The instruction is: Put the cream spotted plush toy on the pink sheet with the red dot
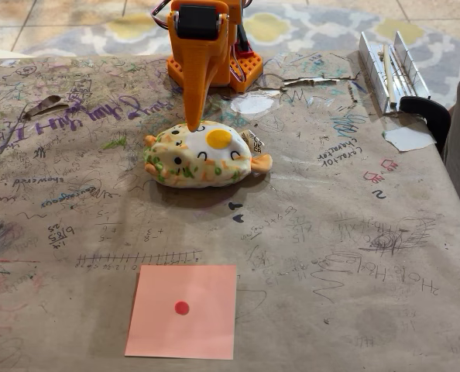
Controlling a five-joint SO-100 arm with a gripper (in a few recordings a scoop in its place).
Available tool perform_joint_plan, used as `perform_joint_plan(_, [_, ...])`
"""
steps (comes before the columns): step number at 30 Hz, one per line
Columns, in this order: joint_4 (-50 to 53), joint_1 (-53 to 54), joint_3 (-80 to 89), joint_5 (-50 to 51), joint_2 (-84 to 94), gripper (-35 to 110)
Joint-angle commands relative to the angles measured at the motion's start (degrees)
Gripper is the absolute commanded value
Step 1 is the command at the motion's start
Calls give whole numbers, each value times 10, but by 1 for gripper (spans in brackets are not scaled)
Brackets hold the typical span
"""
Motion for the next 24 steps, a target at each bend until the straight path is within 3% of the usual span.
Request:
perform_joint_plan(1, [7, 0, -11, -9, 9, 0])
perform_joint_plan(13, [5, -17, -11, -48, 9, 0])
perform_joint_plan(16, [95, -71, -99, -237, -11, 1])
perform_joint_plan(20, [205, -98, -258, -502, -127, 24])
perform_joint_plan(24, [364, -119, -397, -672, -207, 31])
